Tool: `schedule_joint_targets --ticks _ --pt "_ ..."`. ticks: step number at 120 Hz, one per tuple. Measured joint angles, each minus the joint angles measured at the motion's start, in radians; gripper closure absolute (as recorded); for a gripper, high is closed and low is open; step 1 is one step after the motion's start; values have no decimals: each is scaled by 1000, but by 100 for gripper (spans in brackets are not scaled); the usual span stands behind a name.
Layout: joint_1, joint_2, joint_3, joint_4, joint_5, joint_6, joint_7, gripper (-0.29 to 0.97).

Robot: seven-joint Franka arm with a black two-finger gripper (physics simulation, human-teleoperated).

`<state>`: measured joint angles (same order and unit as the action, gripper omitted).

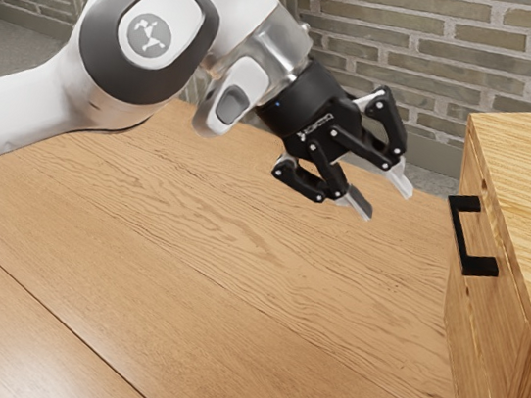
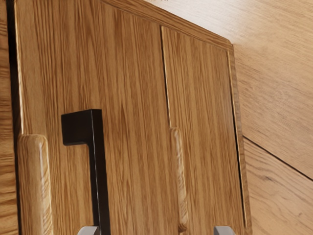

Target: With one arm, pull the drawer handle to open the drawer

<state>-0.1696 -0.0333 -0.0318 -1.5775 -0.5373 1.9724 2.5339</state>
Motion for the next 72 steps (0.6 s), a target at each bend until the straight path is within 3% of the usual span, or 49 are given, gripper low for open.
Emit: schedule_joint_targets --ticks 72 --pt "-17 97 -22 11 -136 97 190 47"
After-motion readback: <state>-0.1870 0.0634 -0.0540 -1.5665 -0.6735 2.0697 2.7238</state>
